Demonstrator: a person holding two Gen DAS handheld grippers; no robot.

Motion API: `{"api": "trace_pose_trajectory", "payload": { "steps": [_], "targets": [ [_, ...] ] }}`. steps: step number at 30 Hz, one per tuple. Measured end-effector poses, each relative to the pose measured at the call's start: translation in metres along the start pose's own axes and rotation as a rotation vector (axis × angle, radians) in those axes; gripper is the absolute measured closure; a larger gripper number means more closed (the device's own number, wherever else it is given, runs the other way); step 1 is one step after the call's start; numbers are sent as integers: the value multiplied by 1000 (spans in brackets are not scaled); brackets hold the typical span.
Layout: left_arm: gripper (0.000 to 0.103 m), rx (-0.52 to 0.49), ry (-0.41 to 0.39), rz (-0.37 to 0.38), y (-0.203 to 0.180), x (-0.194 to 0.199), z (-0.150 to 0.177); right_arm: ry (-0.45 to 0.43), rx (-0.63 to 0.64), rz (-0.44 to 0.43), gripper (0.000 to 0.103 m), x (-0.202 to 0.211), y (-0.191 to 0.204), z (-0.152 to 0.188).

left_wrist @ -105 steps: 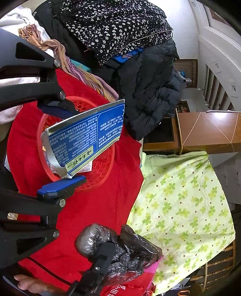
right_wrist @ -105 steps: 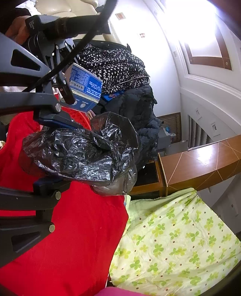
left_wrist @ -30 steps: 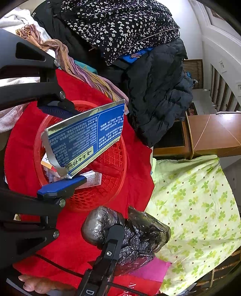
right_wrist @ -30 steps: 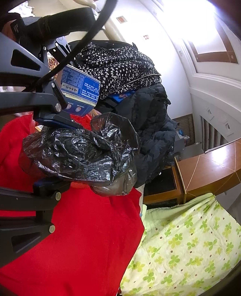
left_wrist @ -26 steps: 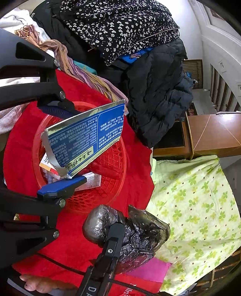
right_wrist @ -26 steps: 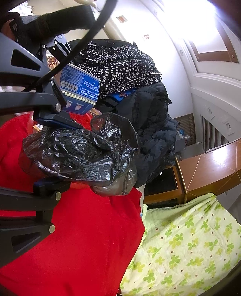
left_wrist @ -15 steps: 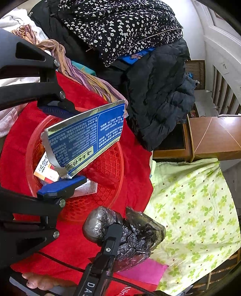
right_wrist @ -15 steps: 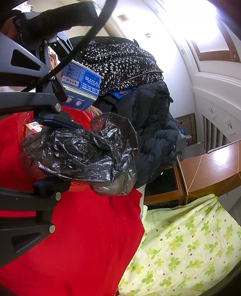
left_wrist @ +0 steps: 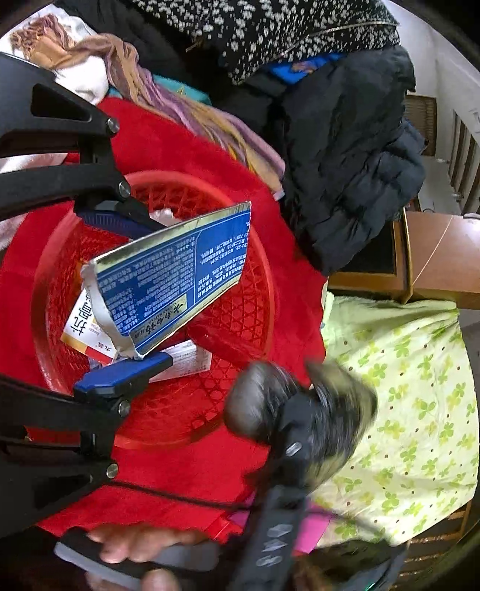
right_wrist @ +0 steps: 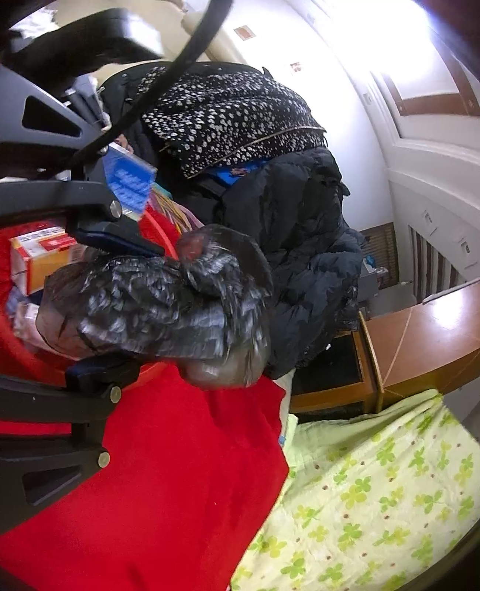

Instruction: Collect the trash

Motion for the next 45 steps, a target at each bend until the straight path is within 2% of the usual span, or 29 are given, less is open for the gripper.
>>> {"api": "trace_pose_trajectory", "payload": {
  "steps": [2,3,9,19,25,32,36,45],
  "targets": [
    [39,1,2,-7,1,-3,0,4,-46,-25,36,-9,-6,-6],
    [38,2,0,-4,1,-4,0,2,-71,-33,34,-12,-9,-8],
    [26,-2,-11,-12,4,2,2,-38,-125,-64,34,-5,-15,-2],
    [18,-62,-74,-130,-8,37,-3,-69,-125,-42,34,46,-15,24],
    [15,-71,-97,-150,-20,64,-8,-89,-107,-15,34,86,-8,26],
    [14,-104,-142,-178,-31,96,-14,-123,-83,5,34,134,12,25],
    [5,-103,-157,-203,-29,112,-16,-137,-80,14,32,155,22,26],
    [5,-83,-171,-260,-20,143,-16,-143,-27,26,31,186,60,37]
  ]
}}
Point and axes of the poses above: each gripper's, at about its wrist camera, not at the fingertips, and x roughly against the way its jaws point, y to its left, z to its underside, the point moved 6 cm from there along -x, roughly the way its jaws point, and after that the axes turned 15 degrees about -z, right-handed, at the moved point
